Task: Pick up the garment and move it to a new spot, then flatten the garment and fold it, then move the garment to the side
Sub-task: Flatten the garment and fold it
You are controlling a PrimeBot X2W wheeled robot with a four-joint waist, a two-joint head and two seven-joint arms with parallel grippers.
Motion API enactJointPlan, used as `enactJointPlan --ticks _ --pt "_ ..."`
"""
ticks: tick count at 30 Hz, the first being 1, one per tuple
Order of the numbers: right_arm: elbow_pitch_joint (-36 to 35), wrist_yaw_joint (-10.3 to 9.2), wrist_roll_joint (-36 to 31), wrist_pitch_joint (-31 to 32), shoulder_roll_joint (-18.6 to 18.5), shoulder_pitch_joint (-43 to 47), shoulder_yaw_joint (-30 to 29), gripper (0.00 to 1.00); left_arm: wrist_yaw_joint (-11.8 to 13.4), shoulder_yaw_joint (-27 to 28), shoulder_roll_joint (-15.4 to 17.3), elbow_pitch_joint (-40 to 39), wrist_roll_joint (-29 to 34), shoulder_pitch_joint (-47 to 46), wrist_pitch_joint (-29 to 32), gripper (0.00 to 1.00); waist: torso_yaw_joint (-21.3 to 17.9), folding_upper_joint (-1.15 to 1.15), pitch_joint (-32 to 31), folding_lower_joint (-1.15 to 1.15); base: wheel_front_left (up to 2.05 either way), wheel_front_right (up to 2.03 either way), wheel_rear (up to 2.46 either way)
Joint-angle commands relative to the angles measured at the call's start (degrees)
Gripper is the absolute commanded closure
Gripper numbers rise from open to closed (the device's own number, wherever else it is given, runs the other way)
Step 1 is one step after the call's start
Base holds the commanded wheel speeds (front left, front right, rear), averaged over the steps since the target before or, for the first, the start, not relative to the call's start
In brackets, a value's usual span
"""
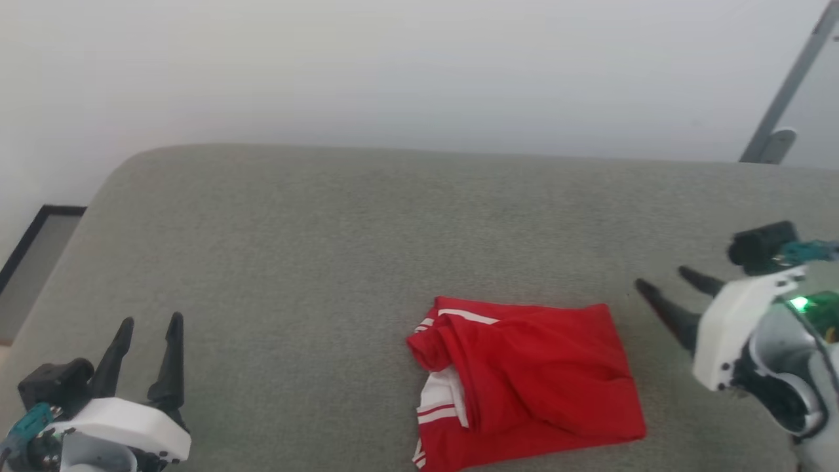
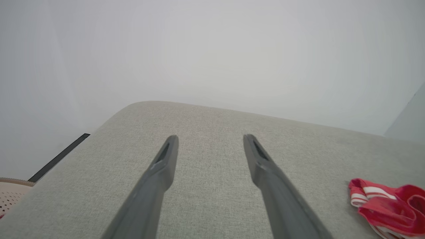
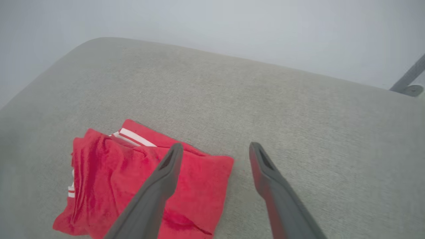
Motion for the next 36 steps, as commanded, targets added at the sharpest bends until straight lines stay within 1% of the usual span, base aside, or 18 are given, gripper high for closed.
enactJointPlan --ticks 1,8,15,20,27,36 --pt "0.1 0.02 -0.4 -0.8 -0.1 0.6 -0.3 0.00 -0.1 0.2 0.0 -0.2 0.3 0.5 -0.2 0.00 -0.9 0.00 -0.4 0.00 0.00 0.00 0.00" --pt "2.1 0.02 -4.4 -12.7 -0.5 3.9 -4.7 0.00 -0.1 1.1 0.3 -0.7 0.8 2.0 -0.2 0.00 -3.5 0.00 -1.2 0.00 0.00 0.00 0.00" --pt "5.7 0.02 -8.3 -25.3 -0.5 7.2 -6.1 0.00 -0.1 1.9 -0.2 -1.5 1.5 3.6 -0.2 0.00 -5.1 0.00 -1.8 0.00 0.00 0.00 0.00" --pt "7.9 0.01 -13.2 -33.5 0.5 8.8 -7.9 0.00 -0.1 2.7 -0.3 -2.3 2.0 4.8 -0.2 0.00 -5.5 0.00 -2.2 0.00 0.00 0.00 0.00" --pt "9.1 0.01 -15.9 -37.9 2.6 10.5 -10.4 0.00 -0.1 4.3 -0.6 -3.6 2.7 6.8 -0.2 0.00 -5.6 0.00 -2.7 0.00 0.00 0.00 0.00" --pt "8.7 0.01 -17.1 -39.2 4.0 12.0 -11.8 0.00 -0.1 5.5 -0.8 -3.8 3.5 7.8 -0.2 0.00 -5.4 0.00 -2.6 0.00 0.00 0.00 0.00"
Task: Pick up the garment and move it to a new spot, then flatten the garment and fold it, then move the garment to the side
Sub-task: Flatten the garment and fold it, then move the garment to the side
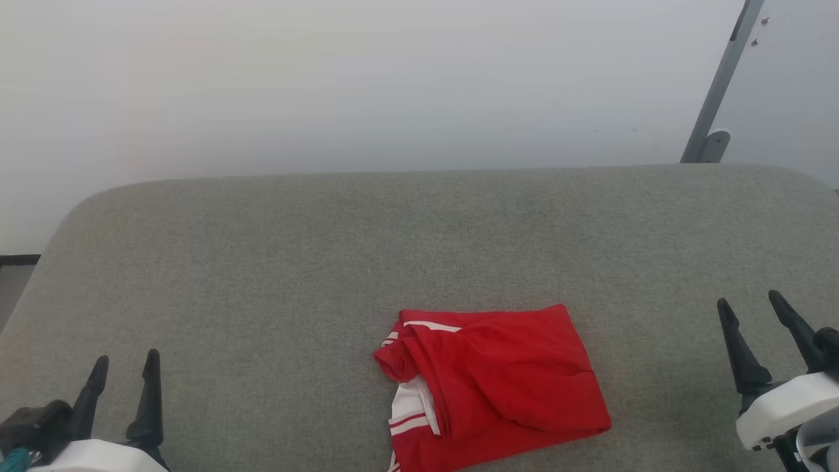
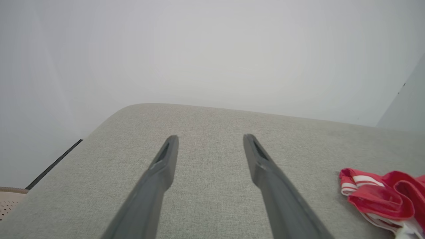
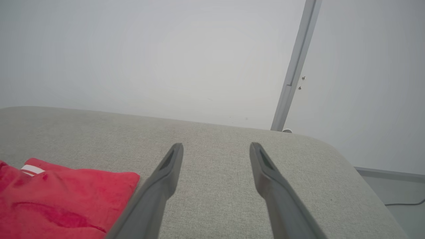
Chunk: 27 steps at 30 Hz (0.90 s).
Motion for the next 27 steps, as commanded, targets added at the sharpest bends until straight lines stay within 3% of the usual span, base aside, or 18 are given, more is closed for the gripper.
enactJointPlan --ticks 1,27 --pt "-0.2 0.00 -0.3 -0.3 0.3 0.3 -0.2 0.00 -0.1 0.3 0.0 -0.1 0.5 0.8 -0.2 0.00 0.0 0.00 0.0 0.00 0.00 0.00 0.00" --pt "0.1 0.00 -0.4 -0.6 2.4 1.2 0.5 0.00 -0.1 -0.3 -0.2 0.2 0.3 0.0 -0.2 0.00 1.4 0.00 0.6 0.00 0.00 0.00 0.00"
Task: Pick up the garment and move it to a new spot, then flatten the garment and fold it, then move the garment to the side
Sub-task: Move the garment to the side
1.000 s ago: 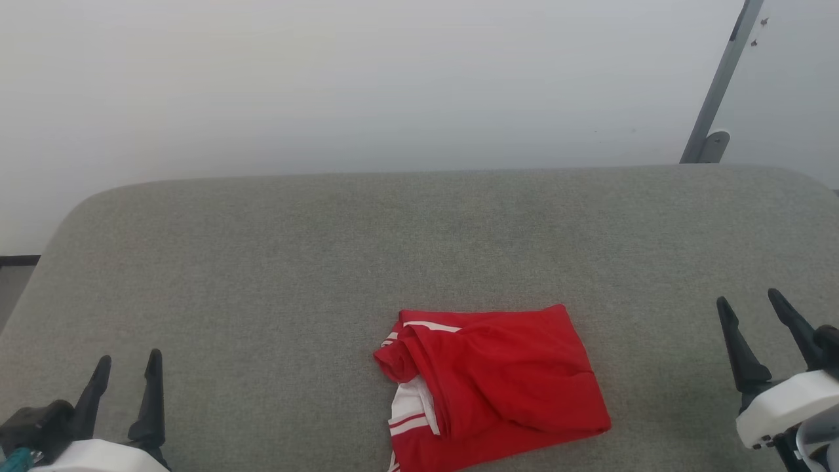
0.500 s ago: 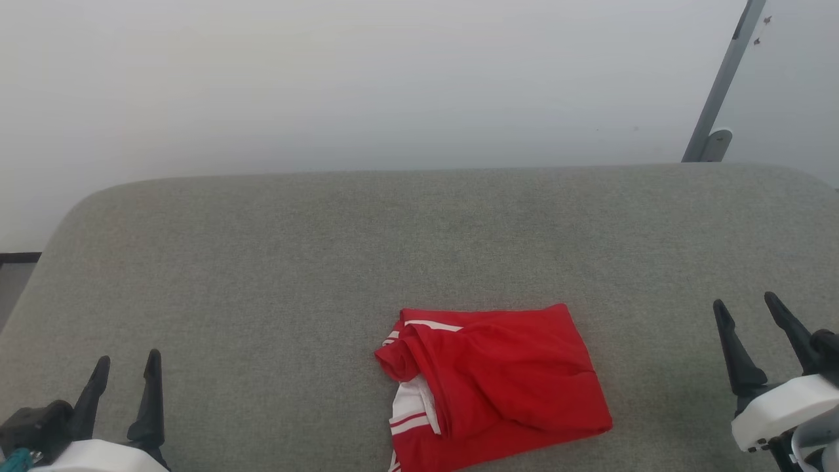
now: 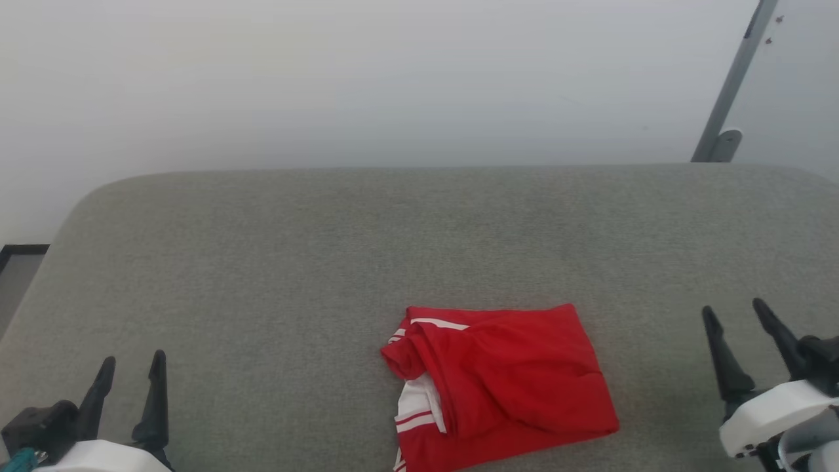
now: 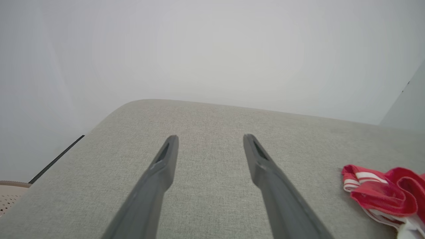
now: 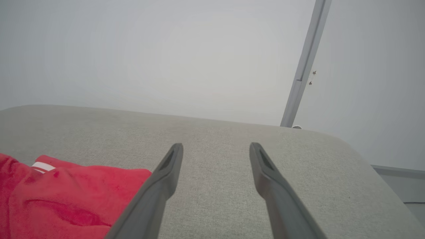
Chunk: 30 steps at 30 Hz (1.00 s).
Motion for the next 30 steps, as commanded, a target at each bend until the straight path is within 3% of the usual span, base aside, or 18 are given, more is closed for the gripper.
enactJointPlan --ticks 1,13,21,30 --pt "0.0 0.00 0.5 0.3 0.4 0.5 0.5 0.00 -0.1 0.0 0.1 0.2 0.2 -0.2 -0.2 0.00 0.5 0.00 0.2 0.00 0.00 0.00 0.00" --pt "3.3 0.00 5.9 8.0 -0.6 -2.0 10.3 0.00 -0.1 -1.7 0.0 1.0 -0.2 -1.2 -0.2 0.00 5.8 0.00 1.8 0.00 0.00 0.00 0.00" --pt "6.7 0.00 10.2 15.5 -2.6 -4.2 13.5 0.00 -0.1 -3.1 -0.8 1.2 -0.6 -2.5 -0.2 0.00 9.0 0.00 4.4 0.00 0.00 0.00 0.00" --pt "9.5 0.01 16.9 28.9 -5.0 -8.0 18.8 0.00 -0.1 -4.4 -2.1 1.7 -0.4 -4.5 -0.2 0.00 11.5 0.00 7.9 0.00 0.00 0.00 0.00"
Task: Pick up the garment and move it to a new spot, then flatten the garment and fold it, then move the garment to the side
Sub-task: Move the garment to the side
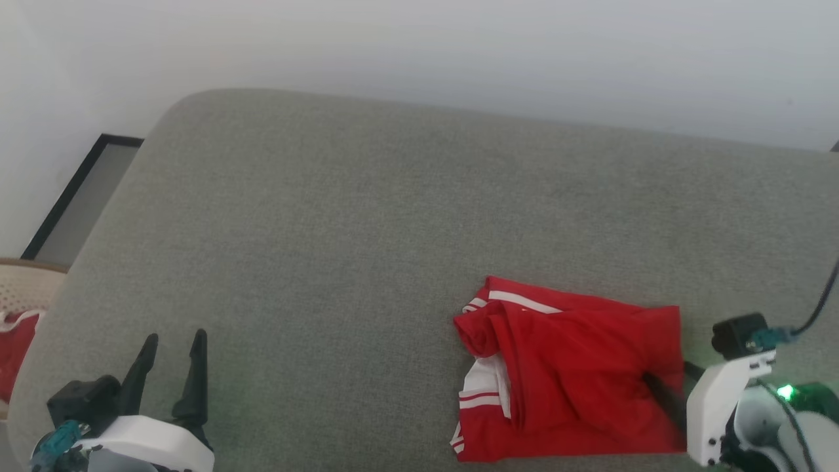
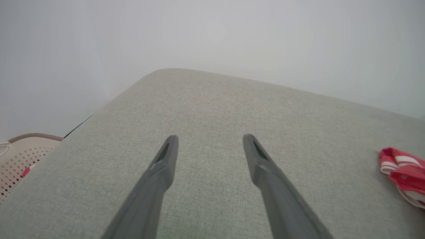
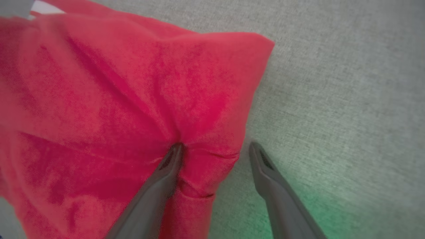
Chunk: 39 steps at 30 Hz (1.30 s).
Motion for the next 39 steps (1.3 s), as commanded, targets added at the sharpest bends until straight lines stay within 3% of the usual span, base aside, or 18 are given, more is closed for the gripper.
enactJointPlan --ticks 1,7,8,9,26,39 --pt "0.2 0.02 0.5 2.5 -0.4 -0.5 1.8 0.00 -0.1 -0.2 -0.3 0.1 -0.1 -1.0 -0.2 0.00 0.7 0.00 0.9 0.00 0.00 0.00 0.00" --pt "1.0 0.02 4.1 11.5 -1.2 -2.5 5.3 0.00 -0.1 -0.9 -0.7 0.7 -0.1 -2.3 -0.2 0.00 1.2 0.00 2.3 0.00 0.00 0.00 0.00" --pt "1.2 0.02 4.7 12.8 -1.2 -2.6 5.7 0.10 -0.1 -1.0 -0.7 0.7 -0.1 -2.5 -0.2 0.00 1.2 0.00 2.4 0.00 0.00 0.00 0.00" --pt "1.0 0.03 5.2 13.9 -1.2 -2.7 6.0 1.00 -0.1 -1.1 -0.8 0.8 -0.2 -2.6 -0.2 0.00 1.3 0.00 2.5 0.00 0.00 0.00 0.00" --pt "-3.9 -0.03 3.9 20.3 -5.5 -10.1 0.2 1.00 -0.1 -4.6 -0.6 0.2 0.8 -7.5 -0.2 0.00 -3.3 0.00 3.9 0.00 0.00 0.00 0.00" --pt "-1.6 0.00 0.6 17.1 -13.0 -18.9 -4.8 1.00 -0.1 -11.1 -1.0 1.3 0.7 -16.3 -0.2 0.00 -10.6 0.00 8.3 0.00 0.00 0.00 0.00"
